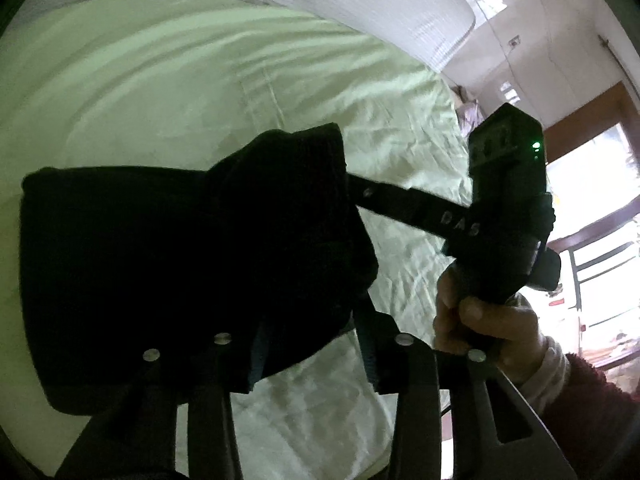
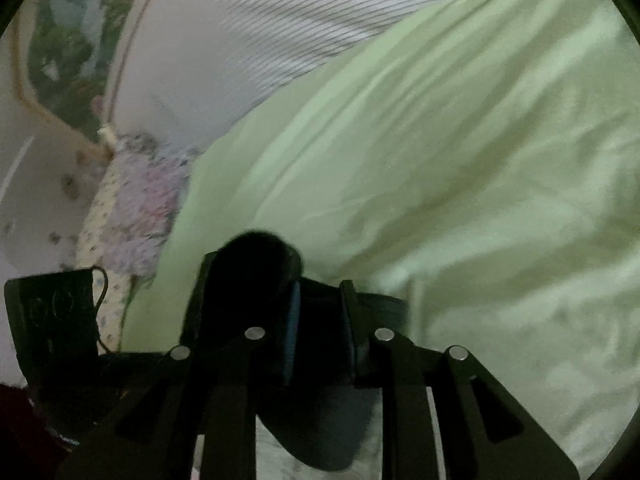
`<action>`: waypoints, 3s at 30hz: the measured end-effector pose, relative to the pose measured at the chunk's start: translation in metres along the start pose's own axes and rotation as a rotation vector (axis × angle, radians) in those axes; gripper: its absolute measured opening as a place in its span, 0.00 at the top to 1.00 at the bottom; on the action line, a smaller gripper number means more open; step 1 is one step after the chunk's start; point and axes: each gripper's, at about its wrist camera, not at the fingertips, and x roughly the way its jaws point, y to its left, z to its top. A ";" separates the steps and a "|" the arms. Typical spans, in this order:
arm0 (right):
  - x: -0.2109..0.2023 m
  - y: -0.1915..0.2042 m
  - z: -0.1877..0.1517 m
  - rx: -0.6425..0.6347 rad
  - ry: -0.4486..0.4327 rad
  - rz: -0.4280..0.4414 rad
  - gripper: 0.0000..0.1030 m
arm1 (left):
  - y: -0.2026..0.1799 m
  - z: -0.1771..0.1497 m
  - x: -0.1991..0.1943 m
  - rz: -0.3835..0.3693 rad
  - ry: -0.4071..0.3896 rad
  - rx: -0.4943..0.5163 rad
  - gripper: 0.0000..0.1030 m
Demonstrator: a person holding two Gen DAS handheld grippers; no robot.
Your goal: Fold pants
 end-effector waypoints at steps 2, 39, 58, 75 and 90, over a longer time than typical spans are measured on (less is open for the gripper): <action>-0.010 -0.005 -0.003 0.036 -0.023 -0.039 0.62 | -0.002 0.000 0.001 -0.006 0.008 0.007 0.57; -0.022 0.057 -0.029 0.136 -0.101 -0.243 0.16 | 0.125 -0.013 -0.078 0.080 -0.125 -0.314 0.25; 0.009 0.026 -0.053 0.151 -0.008 -0.268 0.30 | 0.144 -0.005 -0.045 0.118 -0.044 -0.347 0.24; 0.009 -0.012 -0.066 0.238 0.054 -0.142 0.44 | 0.150 0.001 -0.021 0.146 -0.005 -0.309 0.24; 0.008 -0.015 -0.070 0.234 0.037 -0.055 0.57 | 0.155 -0.005 -0.019 0.073 -0.027 -0.306 0.57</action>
